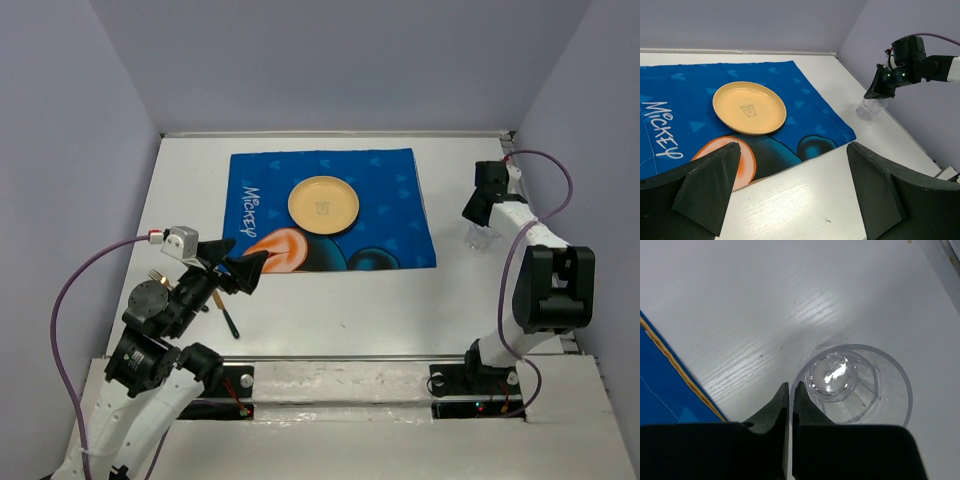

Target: Set the dinner table for one person

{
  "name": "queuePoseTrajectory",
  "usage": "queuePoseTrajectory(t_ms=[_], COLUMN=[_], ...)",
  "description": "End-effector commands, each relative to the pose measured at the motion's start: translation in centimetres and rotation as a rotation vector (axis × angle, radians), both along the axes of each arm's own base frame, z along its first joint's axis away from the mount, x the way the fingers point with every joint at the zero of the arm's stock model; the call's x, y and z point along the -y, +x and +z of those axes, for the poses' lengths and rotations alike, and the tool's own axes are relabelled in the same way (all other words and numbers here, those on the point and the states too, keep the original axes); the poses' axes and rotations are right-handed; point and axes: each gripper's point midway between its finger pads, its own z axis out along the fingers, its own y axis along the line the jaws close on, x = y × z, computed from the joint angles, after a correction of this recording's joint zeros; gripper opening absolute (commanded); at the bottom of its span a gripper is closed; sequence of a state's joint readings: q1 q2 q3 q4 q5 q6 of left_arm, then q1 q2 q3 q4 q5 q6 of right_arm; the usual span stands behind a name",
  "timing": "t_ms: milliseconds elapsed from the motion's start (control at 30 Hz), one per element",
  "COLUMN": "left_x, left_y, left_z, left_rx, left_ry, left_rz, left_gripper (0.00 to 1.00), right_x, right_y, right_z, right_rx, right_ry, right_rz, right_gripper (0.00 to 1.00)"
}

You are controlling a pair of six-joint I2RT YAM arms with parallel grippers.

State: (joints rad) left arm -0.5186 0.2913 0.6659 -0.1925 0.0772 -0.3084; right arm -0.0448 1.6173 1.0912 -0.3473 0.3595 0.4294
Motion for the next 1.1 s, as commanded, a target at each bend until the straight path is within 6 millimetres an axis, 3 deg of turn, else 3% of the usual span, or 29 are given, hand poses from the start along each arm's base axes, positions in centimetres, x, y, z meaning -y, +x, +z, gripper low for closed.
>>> queuePoseTrajectory(t_ms=[0, 100, 167, 200, 233, 267, 300, 333, 367, 400, 433, 500, 567, 600, 633, 667, 700, 733, 800, 833, 867, 933, 1067], left_x=[0.1, 0.1, 0.0, -0.1, -0.1, -0.1, 0.0, 0.0, -0.1, -0.3, -0.5, -0.7, -1.1, -1.1, -1.3, -1.2, -1.2, -1.2, -1.3, -1.3, -1.2, -1.2, -1.5], left_y=[-0.1, 0.1, 0.3, 0.4, 0.5, 0.6, 0.8, 0.9, 1.0, 1.1, 1.2, 1.3, 1.6, 1.7, 1.9, 2.0, 2.1, 2.2, 2.4, 2.4, 2.5, 2.5, 2.7], left_z=[0.8, 0.5, 0.3, 0.3, 0.2, 0.0, -0.1, -0.2, -0.3, -0.4, -0.3, -0.3, -0.3, -0.4, -0.5, -0.6, -0.7, -0.8, -1.0, -1.0, -1.1, -1.2, -1.2], left_rx=[0.029, 0.016, 0.01, 0.007, 0.004, -0.002, -0.007, -0.011, -0.012, -0.015, -0.014, -0.013, -0.013, -0.018, -0.021, -0.025, -0.03, -0.032, -0.04, -0.041, -0.044, -0.045, -0.044], left_ry=[-0.012, -0.007, -0.006, -0.006, -0.003, -0.001, 0.002, 0.004, 0.006, 0.008, 0.005, 0.001, 0.001, 0.005, 0.008, 0.011, 0.012, 0.013, 0.019, 0.02, 0.022, 0.022, 0.023], left_rz=[-0.004, 0.004, 0.014, 0.021, 0.022, 0.024, 0.024, 0.027, 0.037, 0.047, 0.057, 0.069, 0.088, 0.093, 0.102, 0.1, 0.103, 0.105, 0.108, 0.11, 0.108, 0.108, 0.119], left_gripper=[0.99, 0.99, 0.99, 0.99, 0.99, 0.99, 0.99, 0.99, 0.99, 0.99, 0.99, 0.99, 0.99, 0.99, 0.99, 0.99, 0.99, 0.99, 0.99, 0.99, 0.99, 0.99, 0.99], right_x=[-0.7, -3.5, -5.7, -7.5, -9.0, -10.1, -11.1, -11.6, -12.5, -13.7, -14.6, -15.9, -17.0, -18.1, -19.0, -19.1, -19.2, -19.8, -20.0, -20.2, -20.5, -20.8, -21.4], right_y=[1.4, 3.4, 4.8, 5.7, 7.1, 8.0, 9.2, 10.6, 11.4, 12.5, 13.6, 14.8, 16.1, 17.0, 17.5, 18.1, 19.1, 19.6, 20.5, 21.0, 21.4, 21.9, 22.1], right_z=[4.8, 9.4, 11.4, 11.3, 13.1, 13.4, 12.2, 14.1, 14.3, 12.8, 14.4, 14.0, 11.6, 13.0, 11.0, 10.8, 12.3, 10.6, 10.2, 11.1, 9.7, 9.5, 7.3], right_rx=[0.104, 0.195, 0.241, 0.242, 0.291, 0.302, 0.279, 0.319, 0.324, 0.295, 0.323, 0.308, 0.25, 0.283, 0.238, 0.233, 0.264, 0.231, 0.225, 0.241, 0.219, 0.221, 0.19], right_ry=[-0.028, -0.114, -0.128, -0.123, -0.1, -0.086, -0.078, -0.085, -0.089, -0.087, -0.095, -0.099, -0.123, -0.13, -0.135, -0.141, -0.155, -0.165, -0.17, -0.172, -0.165, -0.156, -0.129], right_rz=[0.046, 0.185, 0.257, 0.308, 0.36, 0.395, 0.425, 0.454, 0.483, 0.516, 0.554, 0.59, 0.629, 0.649, 0.678, 0.68, 0.678, 0.694, 0.703, 0.706, 0.717, 0.721, 0.736], right_gripper=[0.0, 0.0, 0.0, 0.0, 0.0, 0.0, 0.0, 0.0, 0.0, 0.0, 0.0, 0.0, 0.0, 0.0, 0.0, 0.0, 0.0, 0.0, 0.0, 0.0, 0.0, 0.0, 0.0])
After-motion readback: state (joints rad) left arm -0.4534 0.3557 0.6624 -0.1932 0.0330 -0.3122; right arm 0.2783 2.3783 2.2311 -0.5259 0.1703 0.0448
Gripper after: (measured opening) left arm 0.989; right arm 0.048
